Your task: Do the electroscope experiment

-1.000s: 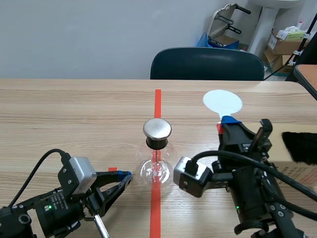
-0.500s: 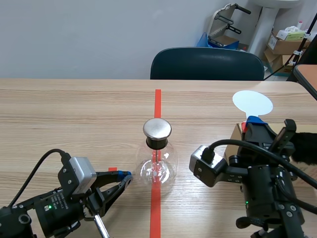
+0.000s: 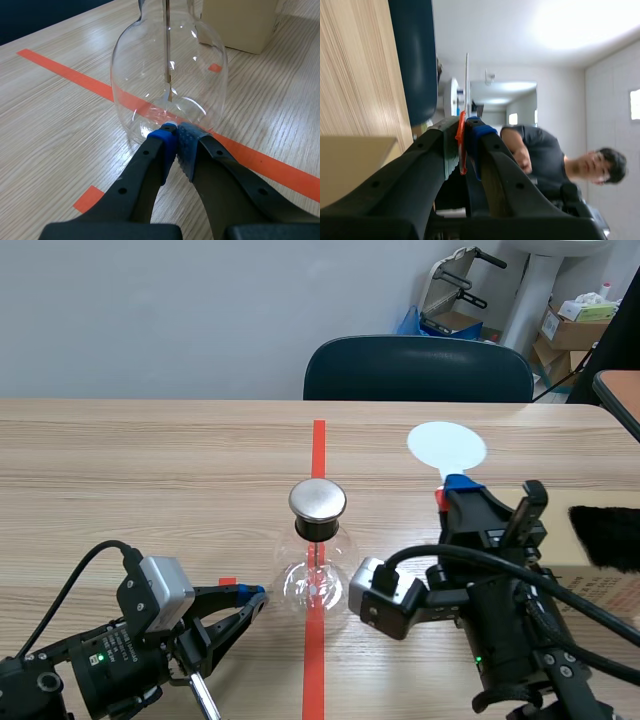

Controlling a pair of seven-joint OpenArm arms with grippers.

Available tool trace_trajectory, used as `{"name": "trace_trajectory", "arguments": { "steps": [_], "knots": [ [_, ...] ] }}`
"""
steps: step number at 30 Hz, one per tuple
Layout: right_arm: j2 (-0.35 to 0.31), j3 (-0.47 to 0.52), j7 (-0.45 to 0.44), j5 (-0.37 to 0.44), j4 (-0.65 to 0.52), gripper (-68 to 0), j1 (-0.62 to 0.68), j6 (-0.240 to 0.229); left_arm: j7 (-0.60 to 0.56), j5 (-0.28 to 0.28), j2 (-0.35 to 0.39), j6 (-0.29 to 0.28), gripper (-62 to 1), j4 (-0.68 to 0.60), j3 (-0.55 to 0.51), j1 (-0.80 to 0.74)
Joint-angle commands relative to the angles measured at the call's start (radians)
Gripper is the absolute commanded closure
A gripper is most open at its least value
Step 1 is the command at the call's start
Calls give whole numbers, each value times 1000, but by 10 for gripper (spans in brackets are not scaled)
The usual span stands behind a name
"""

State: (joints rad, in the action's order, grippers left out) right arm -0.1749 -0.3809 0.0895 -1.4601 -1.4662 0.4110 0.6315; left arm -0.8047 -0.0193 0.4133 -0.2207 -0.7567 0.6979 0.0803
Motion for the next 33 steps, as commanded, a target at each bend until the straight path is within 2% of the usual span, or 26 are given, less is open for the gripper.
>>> {"name": "trace_trajectory", "arguments": {
  "steps": [1,8,16,24,33],
  "knots": [
    [-5,7,-42,-1,-10,-15,-7,10,-17,-6,0,-2,-31,-16,-5,0],
    [-5,7,-279,-1,-10,-15,-7,10,-18,-6,0,-2,-31,-16,-5,0],
    [-5,7,-457,-1,-10,-15,-7,11,-18,-6,0,-2,-31,-16,-5,0],
    [-5,8,-527,-1,-10,-15,-7,11,-18,-6,0,-2,-31,-16,-5,0],
    [-5,8,-534,-1,-10,-15,-7,11,-18,-6,0,-2,-31,-16,-5,0]
  ]
}}
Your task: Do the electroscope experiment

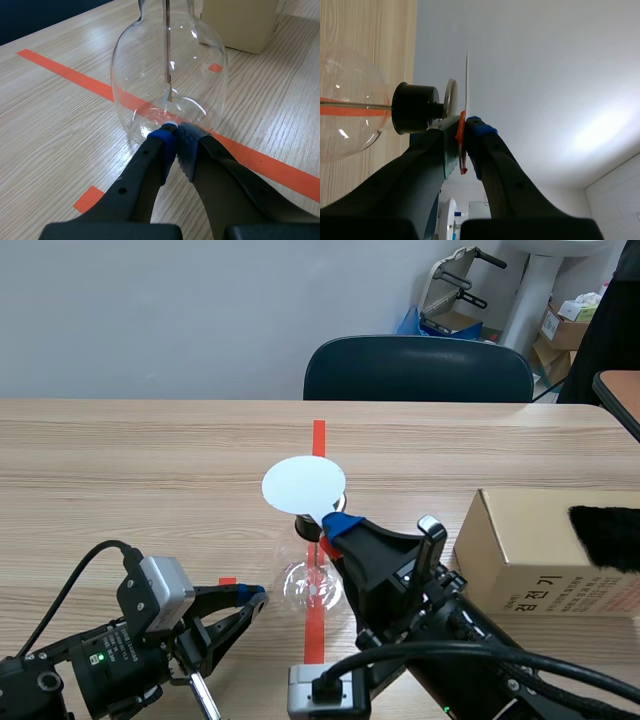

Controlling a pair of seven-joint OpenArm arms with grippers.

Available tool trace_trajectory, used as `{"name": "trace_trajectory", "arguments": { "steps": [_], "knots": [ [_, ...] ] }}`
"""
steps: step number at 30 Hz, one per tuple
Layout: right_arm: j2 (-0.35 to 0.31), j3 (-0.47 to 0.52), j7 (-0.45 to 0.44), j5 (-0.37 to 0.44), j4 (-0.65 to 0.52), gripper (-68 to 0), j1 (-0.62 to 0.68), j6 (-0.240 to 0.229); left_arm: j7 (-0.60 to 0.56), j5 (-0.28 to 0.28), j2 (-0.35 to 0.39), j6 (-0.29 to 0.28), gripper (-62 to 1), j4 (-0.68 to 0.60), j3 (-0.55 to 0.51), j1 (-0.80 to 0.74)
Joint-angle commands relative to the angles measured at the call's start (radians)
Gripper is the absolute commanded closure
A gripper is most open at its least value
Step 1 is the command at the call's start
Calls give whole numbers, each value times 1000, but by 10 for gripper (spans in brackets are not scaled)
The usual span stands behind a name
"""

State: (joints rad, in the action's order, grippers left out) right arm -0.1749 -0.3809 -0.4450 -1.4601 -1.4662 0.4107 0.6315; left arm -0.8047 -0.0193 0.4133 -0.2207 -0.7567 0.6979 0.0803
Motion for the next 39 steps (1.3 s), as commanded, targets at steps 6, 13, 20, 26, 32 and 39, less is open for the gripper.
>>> {"name": "trace_trajectory", "arguments": {
  "steps": [6,13,20,26,32,39],
  "knots": [
    [-5,8,1,-1,-10,-15,-6,11,-18,-6,0,-2,-31,-16,-5,0],
    [-5,8,32,-1,-10,-15,-6,11,-17,-6,0,-2,-31,-16,-5,0],
    [-5,8,187,-1,-10,-15,-6,11,-17,-6,0,-2,-31,-16,-5,0],
    [-5,8,431,-1,-10,-15,-6,11,-17,-6,0,-2,-31,-16,-5,0],
    [-5,8,642,-1,-10,-15,-6,11,-18,-6,0,-2,-31,-16,-5,0],
    [-5,8,757,-1,-10,-15,-6,11,-18,-6,0,-2,-31,-16,-5,0]
  ]
}}
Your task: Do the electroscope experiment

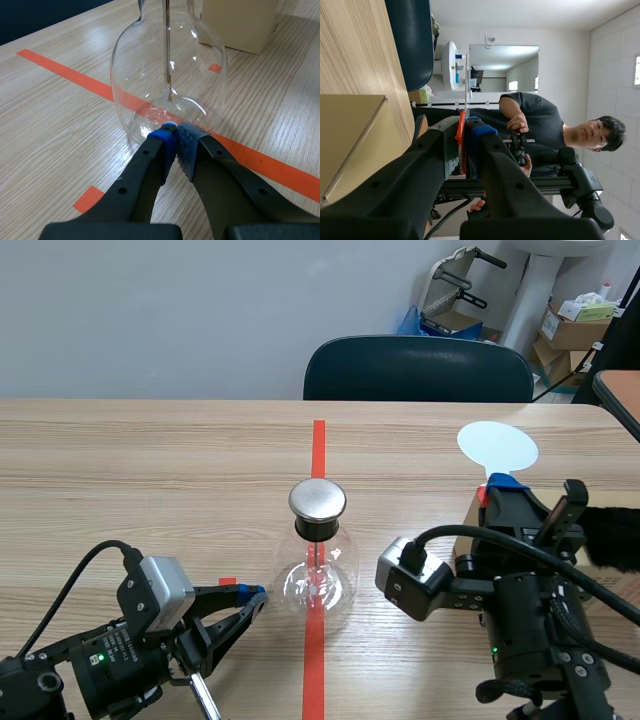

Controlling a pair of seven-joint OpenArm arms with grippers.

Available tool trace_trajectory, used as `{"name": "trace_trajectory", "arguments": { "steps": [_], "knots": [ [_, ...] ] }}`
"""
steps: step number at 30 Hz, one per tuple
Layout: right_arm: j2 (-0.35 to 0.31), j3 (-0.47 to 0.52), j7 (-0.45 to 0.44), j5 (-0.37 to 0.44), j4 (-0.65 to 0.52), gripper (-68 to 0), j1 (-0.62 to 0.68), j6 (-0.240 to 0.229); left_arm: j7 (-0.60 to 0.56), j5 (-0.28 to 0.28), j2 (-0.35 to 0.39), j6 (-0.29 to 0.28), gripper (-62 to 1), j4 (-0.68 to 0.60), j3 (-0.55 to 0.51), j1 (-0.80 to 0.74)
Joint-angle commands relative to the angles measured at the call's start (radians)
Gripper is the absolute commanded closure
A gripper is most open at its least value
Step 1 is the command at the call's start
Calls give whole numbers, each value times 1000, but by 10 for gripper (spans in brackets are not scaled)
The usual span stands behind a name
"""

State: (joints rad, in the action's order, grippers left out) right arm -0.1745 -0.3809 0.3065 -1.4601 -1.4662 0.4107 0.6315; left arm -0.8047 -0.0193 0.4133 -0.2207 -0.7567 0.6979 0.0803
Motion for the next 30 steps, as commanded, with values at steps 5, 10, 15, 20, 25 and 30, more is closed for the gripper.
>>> {"name": "trace_trajectory", "arguments": {
  "steps": [5,10,15,20,25,30],
  "knots": [
    [-5,8,-25,-1,-10,-15,-6,11,-14,-6,0,-2,-31,-16,-5,0],
    [-5,8,-152,-1,-10,-15,-6,11,-14,-6,0,-2,-31,-16,-5,0],
    [-5,8,-305,-1,-10,-15,-6,11,-14,-6,0,-2,-31,-16,-5,0],
    [-5,8,-451,-1,-10,-15,-6,11,-15,-6,0,-2,-31,-16,-5,0],
    [-5,8,-572,-1,-10,-15,-6,11,-14,-6,0,-2,-31,-16,-5,0],
    [-5,8,-660,-1,-10,-15,-6,11,-14,-6,0,-2,-31,-16,-5,0]
  ]
}}
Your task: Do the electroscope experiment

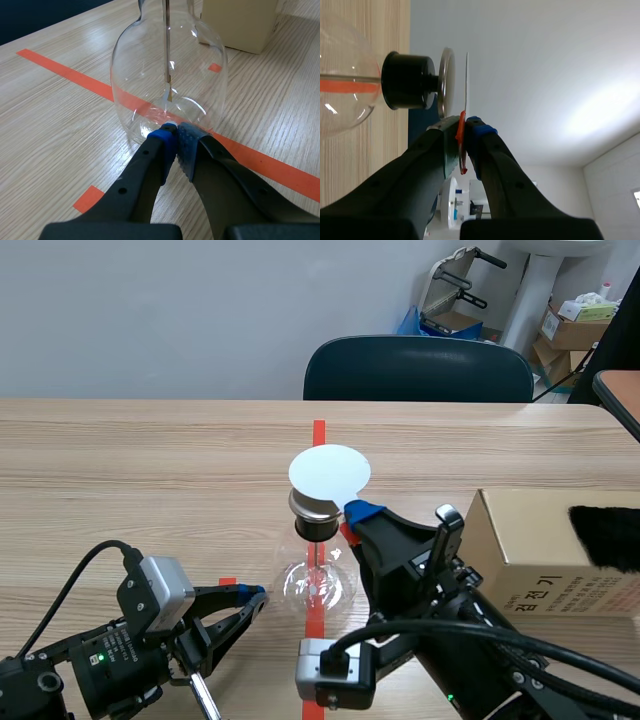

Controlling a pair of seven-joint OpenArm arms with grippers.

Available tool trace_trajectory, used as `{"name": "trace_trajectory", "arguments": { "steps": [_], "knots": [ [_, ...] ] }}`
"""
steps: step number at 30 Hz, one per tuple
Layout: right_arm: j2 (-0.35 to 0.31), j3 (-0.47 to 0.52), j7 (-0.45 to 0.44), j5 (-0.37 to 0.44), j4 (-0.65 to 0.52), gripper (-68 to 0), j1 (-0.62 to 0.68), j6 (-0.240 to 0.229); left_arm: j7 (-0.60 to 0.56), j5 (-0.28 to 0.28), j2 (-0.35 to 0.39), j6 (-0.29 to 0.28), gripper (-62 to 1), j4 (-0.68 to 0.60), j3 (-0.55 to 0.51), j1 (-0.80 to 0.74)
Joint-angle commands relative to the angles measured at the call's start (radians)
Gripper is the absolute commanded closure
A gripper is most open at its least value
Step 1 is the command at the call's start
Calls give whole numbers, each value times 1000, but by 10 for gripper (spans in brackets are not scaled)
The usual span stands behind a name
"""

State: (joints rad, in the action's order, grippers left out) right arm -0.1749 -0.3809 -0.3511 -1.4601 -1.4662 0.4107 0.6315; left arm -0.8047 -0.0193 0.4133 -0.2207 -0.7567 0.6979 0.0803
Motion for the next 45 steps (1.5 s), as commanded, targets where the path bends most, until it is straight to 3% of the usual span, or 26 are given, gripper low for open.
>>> {"name": "trace_trajectory", "arguments": {
  "steps": [1,7,26,31,45],
  "knots": [
    [-5,8,-16,-1,-10,-15,-6,11,-14,-6,0,-2,-31,-16,-5,0],
    [-5,8,-68,-1,-10,-15,-6,11,-15,-6,0,-2,-31,-16,-5,0],
    [-5,8,-66,-1,-10,-15,-6,11,-14,-6,0,-2,-31,-16,-5,0],
    [-5,8,34,-1,-10,-15,-6,11,-14,-6,0,-2,-31,-16,-5,0],
    [-5,8,466,-1,-10,-15,-6,11,-15,-6,0,-2,-31,-16,-5,0]
  ]
}}
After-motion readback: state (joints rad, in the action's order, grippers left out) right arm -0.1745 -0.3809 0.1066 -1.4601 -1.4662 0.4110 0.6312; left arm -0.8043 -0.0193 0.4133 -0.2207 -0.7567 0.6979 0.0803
